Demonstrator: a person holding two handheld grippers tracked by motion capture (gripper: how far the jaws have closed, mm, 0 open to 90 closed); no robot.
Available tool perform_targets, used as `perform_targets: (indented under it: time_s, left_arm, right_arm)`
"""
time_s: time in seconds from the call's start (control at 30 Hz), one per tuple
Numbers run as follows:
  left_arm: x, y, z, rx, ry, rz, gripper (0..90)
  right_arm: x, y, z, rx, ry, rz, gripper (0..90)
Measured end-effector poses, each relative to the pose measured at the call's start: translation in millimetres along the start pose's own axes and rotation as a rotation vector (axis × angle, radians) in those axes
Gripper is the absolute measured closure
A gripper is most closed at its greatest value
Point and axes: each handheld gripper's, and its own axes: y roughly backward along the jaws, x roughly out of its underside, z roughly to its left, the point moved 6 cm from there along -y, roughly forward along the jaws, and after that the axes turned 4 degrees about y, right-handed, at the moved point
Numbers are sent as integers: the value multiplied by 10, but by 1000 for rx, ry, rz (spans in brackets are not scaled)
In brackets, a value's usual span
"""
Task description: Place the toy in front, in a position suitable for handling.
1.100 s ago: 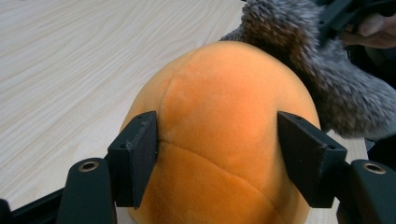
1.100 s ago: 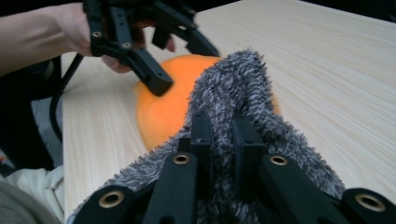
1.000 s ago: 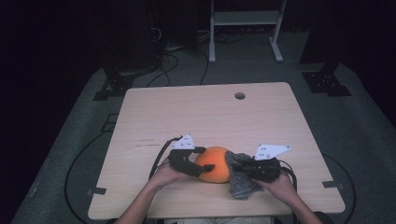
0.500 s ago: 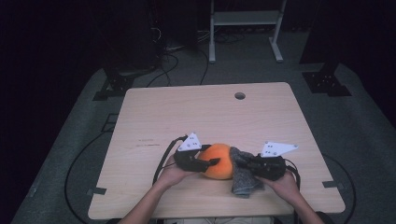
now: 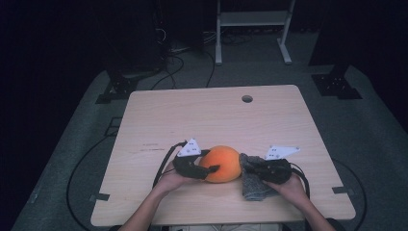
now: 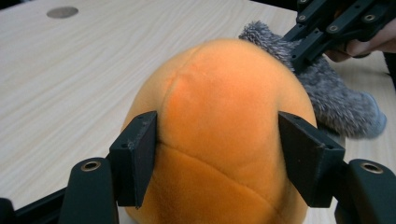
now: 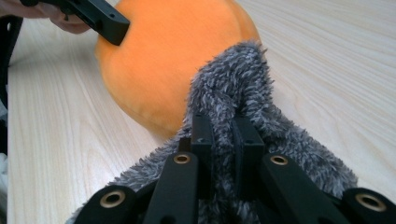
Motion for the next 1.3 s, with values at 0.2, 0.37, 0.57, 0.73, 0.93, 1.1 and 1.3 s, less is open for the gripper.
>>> perform_targets:
  time_s: [0.2,0.37,0.57,0.73,0.93,1.1,1.3]
  left_arm:
    - [-4,-20,-13,2,-11,0,325]
    - [-2,-26,-23,1,-13,1,324]
    - [-54,-76,-200,-1,-130,-5,312]
    - [-76,-102,-294,-7,-183,6,312]
    - [-41,-85,-234,13,-142,10,316]
    - [-40,-85,-251,22,-152,7,311]
    - [-65,-113,-328,17,-207,11,309]
  right_arm:
    - [-242,36,94,-29,10,-101,810]
    - [-178,-29,56,-28,-2,-61,810]
    - [-176,135,-9,0,-14,-91,811]
    - [-392,112,149,-46,35,-145,810]
    - [-227,19,111,-35,13,-85,810]
    - [-73,88,2,3,-4,-25,811]
    - [-348,132,140,-16,58,-107,811]
